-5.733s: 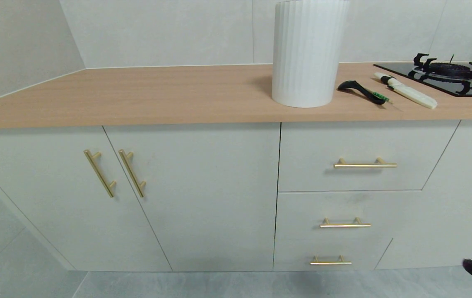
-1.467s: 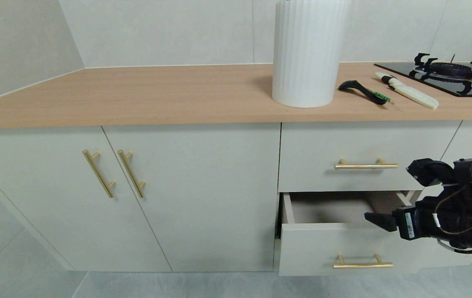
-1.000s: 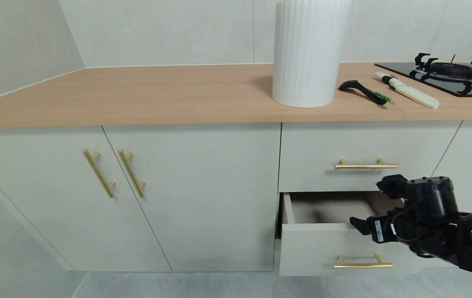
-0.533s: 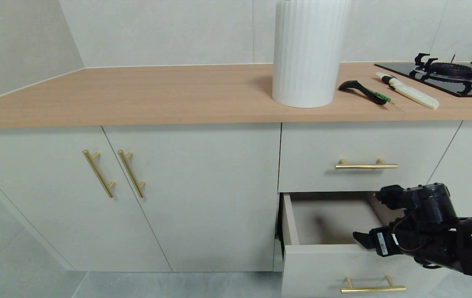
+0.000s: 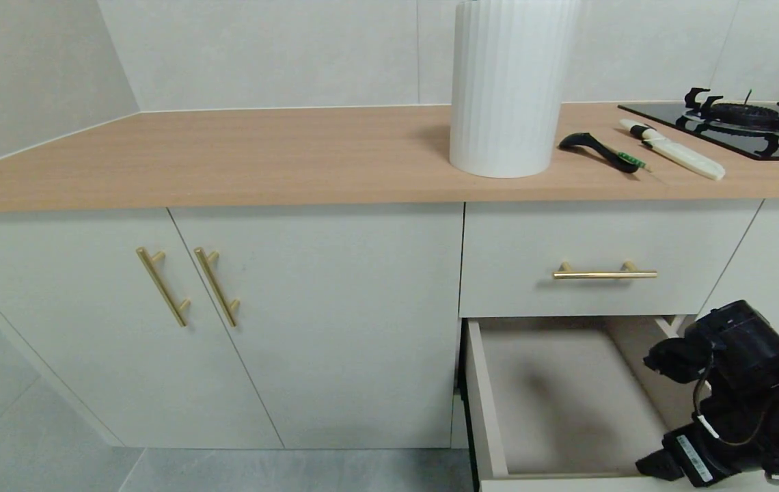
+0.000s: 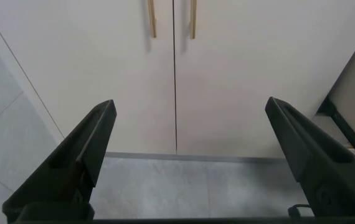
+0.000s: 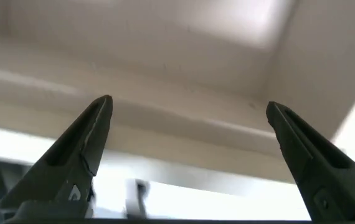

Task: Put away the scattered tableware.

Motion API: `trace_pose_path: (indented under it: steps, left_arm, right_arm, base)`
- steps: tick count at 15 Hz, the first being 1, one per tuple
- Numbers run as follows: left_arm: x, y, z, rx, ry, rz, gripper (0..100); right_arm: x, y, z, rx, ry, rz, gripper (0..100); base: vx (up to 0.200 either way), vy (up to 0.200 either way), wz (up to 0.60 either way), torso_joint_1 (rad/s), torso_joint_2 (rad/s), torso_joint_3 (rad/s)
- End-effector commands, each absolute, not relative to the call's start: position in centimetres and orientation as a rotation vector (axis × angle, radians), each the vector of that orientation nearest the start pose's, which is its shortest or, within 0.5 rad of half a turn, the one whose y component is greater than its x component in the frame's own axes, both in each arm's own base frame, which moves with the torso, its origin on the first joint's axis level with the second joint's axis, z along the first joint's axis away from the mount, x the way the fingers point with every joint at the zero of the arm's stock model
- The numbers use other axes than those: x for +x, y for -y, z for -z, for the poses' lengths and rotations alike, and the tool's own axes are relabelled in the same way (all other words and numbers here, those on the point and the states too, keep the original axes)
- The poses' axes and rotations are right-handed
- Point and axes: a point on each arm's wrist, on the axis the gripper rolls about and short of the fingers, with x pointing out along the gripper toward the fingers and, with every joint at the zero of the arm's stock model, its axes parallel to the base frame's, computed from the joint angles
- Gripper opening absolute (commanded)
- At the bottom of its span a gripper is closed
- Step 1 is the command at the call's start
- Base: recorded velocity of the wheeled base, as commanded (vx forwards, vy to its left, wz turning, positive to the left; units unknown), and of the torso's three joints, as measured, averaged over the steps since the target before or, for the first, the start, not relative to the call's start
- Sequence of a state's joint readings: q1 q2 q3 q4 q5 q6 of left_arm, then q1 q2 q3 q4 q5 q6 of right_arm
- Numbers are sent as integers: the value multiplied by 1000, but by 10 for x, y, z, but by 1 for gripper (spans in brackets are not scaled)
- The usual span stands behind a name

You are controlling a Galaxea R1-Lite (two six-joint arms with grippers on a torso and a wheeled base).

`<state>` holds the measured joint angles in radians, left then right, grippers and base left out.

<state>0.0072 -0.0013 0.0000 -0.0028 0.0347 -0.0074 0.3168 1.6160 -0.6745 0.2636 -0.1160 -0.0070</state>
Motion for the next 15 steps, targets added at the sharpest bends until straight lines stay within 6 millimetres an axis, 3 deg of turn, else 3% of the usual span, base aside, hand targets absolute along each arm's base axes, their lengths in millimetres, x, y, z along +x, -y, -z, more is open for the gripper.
trace_pose_path:
  steps: [1, 6, 9, 11, 15]
  left_arm:
    - [-23, -1, -76, -8, 3, -43, 100]
    - [-23, -1, -76, -8, 3, -43, 100]
    - [-23, -1, -76, -8, 3, -43, 100]
    - [-23, -1, -76, -8, 3, -43, 100]
    - [-23, -1, -76, -8, 3, -43, 100]
  right_arm:
    - [197, -63, -119, -329, -1177, -230, 100]
    - [197, -63, -120, -337, -1170, -232, 100]
    - [200, -64, -132, -306, -1071, -227, 100]
    - [207, -66, -141, -195, -957, -183, 100]
    - [200, -64, -185, -82, -708, -181, 100]
  base:
    - [0, 0, 0, 0, 0, 0]
    - [0, 0, 0, 0, 0, 0]
    - [0, 0, 0, 0, 0, 0]
    - [0, 0, 0, 0, 0, 0]
    - [0, 0, 0, 0, 0, 0]
